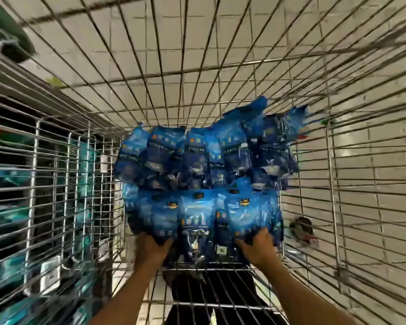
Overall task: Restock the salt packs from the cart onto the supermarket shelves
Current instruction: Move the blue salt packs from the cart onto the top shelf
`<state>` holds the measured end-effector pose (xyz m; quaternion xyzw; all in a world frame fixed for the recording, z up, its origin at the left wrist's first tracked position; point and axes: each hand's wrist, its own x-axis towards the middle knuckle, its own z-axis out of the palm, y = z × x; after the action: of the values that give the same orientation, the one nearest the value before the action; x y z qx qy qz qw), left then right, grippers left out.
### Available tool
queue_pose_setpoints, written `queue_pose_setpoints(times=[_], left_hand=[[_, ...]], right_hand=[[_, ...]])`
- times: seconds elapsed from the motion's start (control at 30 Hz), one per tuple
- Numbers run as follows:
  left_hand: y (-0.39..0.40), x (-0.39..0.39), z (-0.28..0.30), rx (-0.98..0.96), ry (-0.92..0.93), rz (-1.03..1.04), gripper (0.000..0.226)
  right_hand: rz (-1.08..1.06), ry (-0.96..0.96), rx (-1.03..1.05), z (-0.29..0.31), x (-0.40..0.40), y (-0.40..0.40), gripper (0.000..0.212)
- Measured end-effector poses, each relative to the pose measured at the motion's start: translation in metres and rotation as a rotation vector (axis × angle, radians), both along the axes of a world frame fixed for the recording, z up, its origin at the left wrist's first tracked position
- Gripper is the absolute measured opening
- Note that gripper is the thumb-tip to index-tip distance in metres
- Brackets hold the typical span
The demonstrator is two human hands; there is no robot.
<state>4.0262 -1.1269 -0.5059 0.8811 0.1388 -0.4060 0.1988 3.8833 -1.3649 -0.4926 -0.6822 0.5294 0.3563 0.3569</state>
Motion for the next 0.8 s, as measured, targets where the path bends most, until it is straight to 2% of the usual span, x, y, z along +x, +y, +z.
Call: queue_pose_setpoints(times=[0.1, 0.17, 0.23, 0.3, 0.4, 0.43, 0.53, 0.6, 0.73, 0.8], left_hand=[[0.002, -0.011, -0.012, 0.066, 0.067, 0.034, 0.065], [0.004, -0.015, -0.014, 0.114, 0.017, 0.051, 0.06], [0.008, -0.017, -0.018, 0.124, 0.05, 0.051, 0.067], [0.015, -0.019, -0.025, 0.085, 0.079, 0.08, 0.074], [0.021, -0.019, -0.026, 0.07, 0.107, 0.108, 0.065], [0.022, -0.019, -0.026, 0.057, 0.125, 0.109, 0.058], [0.021, -0.016, -0.021, 0.006, 0.171, 0.108, 0.035], [0.019, -0.014, -0.016, -0.039, 0.165, 0.121, 0.034], [0.02, -0.006, 0.005, -0.104, 0.197, 0.147, 0.031], [0.022, 0.002, 0.025, -0.138, 0.191, 0.215, 0.028]], right_hand=[[-0.017, 0.069, -0.002, -0.017, -0.007, 0.008, 0.102], [-0.061, 0.07, -0.077, -0.023, -0.011, 0.009, 0.106], [-0.158, 0.051, -0.129, -0.03, -0.017, 0.012, 0.105], [-0.213, 0.042, -0.089, -0.034, -0.026, 0.013, 0.095], [-0.352, -0.072, 0.026, -0.036, -0.035, 0.011, 0.045], [-0.394, -0.11, 0.07, -0.036, -0.037, 0.011, 0.036], [-0.488, -0.246, 0.089, -0.031, -0.037, 0.013, 0.033], [-0.561, -0.289, 0.1, -0.022, -0.034, 0.013, 0.034], [-0.669, -0.359, 0.246, 0.008, -0.021, 0.009, 0.031], [-0.667, -0.428, 0.219, 0.03, -0.012, 0.003, 0.021]])
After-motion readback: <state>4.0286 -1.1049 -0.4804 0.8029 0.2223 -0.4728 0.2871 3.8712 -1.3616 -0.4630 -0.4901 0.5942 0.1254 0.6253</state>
